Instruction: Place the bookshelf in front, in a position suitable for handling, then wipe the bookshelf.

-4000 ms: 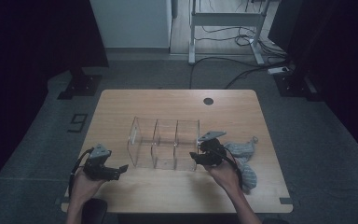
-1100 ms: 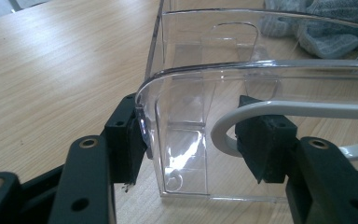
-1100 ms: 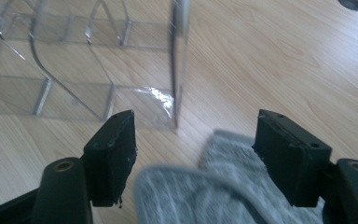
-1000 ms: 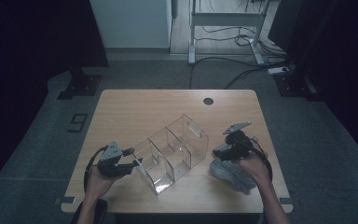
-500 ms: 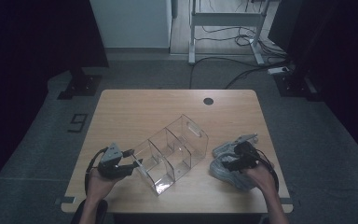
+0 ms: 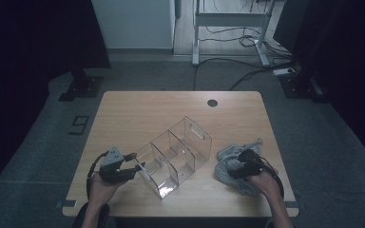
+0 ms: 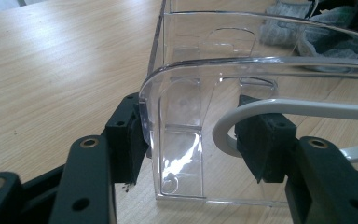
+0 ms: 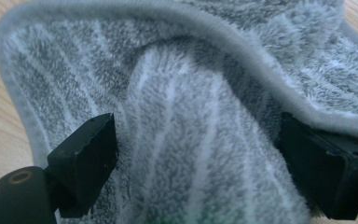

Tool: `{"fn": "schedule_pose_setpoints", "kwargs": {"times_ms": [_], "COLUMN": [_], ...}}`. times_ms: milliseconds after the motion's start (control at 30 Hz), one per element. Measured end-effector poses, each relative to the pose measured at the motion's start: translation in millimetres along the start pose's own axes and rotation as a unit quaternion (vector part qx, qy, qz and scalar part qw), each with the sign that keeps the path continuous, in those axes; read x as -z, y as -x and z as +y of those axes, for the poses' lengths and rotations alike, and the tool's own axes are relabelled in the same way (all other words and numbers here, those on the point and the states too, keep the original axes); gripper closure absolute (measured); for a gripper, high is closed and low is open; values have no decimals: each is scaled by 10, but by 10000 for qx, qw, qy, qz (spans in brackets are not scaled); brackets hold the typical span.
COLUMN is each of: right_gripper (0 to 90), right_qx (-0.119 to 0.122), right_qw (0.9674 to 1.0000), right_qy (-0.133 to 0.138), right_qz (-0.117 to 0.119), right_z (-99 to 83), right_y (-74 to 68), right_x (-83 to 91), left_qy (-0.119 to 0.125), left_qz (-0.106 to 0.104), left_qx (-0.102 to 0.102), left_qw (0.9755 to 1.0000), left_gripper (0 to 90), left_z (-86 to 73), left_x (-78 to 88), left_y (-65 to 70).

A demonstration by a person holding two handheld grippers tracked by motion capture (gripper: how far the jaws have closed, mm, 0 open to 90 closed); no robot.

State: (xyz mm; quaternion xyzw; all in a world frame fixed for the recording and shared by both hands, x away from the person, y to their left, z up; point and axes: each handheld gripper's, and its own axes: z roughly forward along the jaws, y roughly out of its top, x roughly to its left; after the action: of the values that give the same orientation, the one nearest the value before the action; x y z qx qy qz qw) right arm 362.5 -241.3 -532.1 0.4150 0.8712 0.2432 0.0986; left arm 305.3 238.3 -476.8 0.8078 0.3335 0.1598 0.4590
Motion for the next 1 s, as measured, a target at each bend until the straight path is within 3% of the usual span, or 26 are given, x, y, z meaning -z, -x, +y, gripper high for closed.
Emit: {"fn": "schedule_pose_setpoints", "kwargs": {"times_ms": [33,300,400,433,467,600,767,1000], "right_gripper": [113,109,185,342,413,566,659,685], "right_qx": [126,230,196,119,63,-87,-346,-400], "right_qw": [9999,9996,9997,9998,9998,9997,9993,9992], "right_qy": [-18,-93,-129,-102,-92,-132,-124,-20], "right_qz": [-108,-124,-120,-158,-175,-187,-83,-61], "right_z": [-7,-10,1,4,3,5,-6,6], "right_y": [-32,-53,-64,-79,-87,-84,-41,-21], "right_x": [-9,-8,10,45,64,95,122,190], "left_qy": [8,-1,-11,-40,-55,-74,-64,-47], "left_qz": [2,-9,2,11,20,26,-4,-65], "left_qx": [36,71,70,81,83,95,58,88], "left_qw": [10000,10000,10000,10000,9999,9999,10000,9999], "left_gripper": [446,445,444,444,442,440,420,388], "left_z": [-4,-5,-3,2,6,9,2,-6], "left_x": [-2,-2,-2,-1,-1,0,-7,-26], "left_y": [-1,10,13,21,27,40,41,36]}}
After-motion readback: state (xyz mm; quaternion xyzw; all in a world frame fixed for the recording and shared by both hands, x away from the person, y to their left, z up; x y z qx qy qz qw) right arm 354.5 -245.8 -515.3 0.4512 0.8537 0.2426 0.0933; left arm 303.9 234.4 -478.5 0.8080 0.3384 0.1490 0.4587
